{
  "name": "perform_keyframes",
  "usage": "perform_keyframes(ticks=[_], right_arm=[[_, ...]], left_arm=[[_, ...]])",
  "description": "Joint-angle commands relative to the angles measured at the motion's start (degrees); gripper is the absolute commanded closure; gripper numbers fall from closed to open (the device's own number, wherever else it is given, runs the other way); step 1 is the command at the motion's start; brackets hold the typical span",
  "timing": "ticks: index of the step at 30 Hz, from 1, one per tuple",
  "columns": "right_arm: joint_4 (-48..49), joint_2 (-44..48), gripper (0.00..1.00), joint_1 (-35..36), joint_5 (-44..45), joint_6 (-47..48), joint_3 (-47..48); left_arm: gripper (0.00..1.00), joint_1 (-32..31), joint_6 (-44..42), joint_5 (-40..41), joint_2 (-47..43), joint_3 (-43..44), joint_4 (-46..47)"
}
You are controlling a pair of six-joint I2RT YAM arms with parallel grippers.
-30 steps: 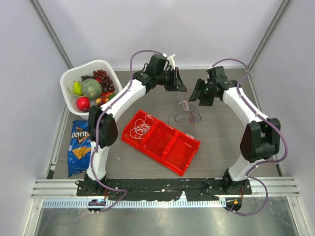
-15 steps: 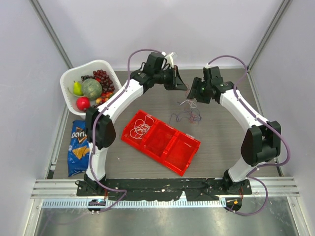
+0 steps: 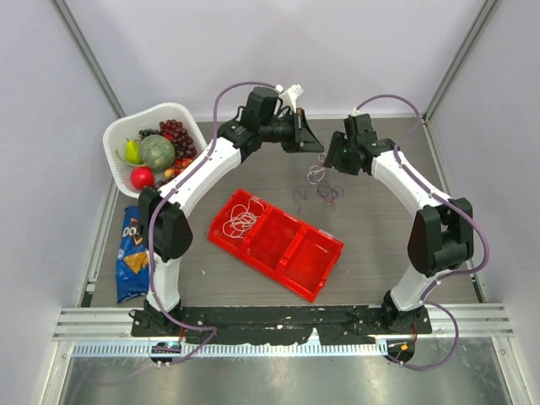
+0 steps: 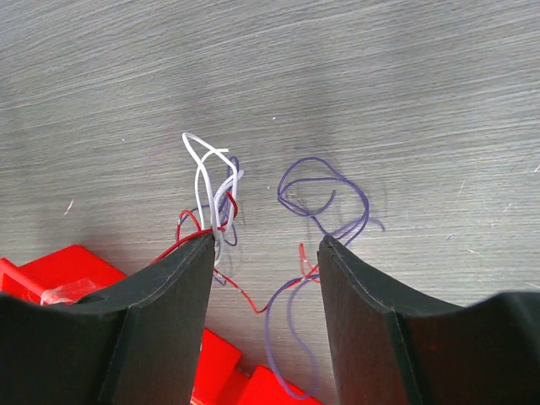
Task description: Untangle the cables
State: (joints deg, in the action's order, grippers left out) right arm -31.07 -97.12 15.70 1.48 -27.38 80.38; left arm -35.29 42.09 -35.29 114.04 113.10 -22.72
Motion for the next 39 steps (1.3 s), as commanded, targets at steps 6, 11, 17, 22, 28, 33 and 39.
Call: perform_keyframes(ticks=[6, 11, 17, 22, 28, 33, 39], right_arm=[[3.9, 8.6, 0.39, 0.3, -5.7, -2.4, -2.8], [4.8, 11.6, 0.39, 0.3, -7.9, -3.6, -5.0], [11.7, 14.5, 0.38, 0.3, -7.4, -5.8, -9.9], [19.4, 13.0, 0.38, 0.4, -8.1, -7.8, -15.6], [22.6, 6.3, 0.38, 0.3, -6.1, -7.6, -17.2], [21.9, 2.4, 0.38, -0.4, -3.9, -6.3, -18.2], [13.3, 4.2, 0.38, -3.4, -3.7, -5.7, -16.3]], left_arm=[[1.00, -1.0, 2.6, 0.4, -4.0, 1.6, 1.3], [1.00, -0.9, 4.4, 2.4, -4.9, 2.2, -1.9], [1.00, -1.0, 10.6, 1.8, -7.2, 1.6, -1.7], [1.00, -1.3, 15.3, 0.0, -7.1, 5.9, -1.4], [1.00, -2.3, 19.5, -3.6, -3.1, 17.4, -1.3], [1.00, -2.5, 19.3, -2.9, -1.3, 25.1, -2.0], [1.00, -1.8, 19.2, 0.1, -0.4, 24.8, -5.0]])
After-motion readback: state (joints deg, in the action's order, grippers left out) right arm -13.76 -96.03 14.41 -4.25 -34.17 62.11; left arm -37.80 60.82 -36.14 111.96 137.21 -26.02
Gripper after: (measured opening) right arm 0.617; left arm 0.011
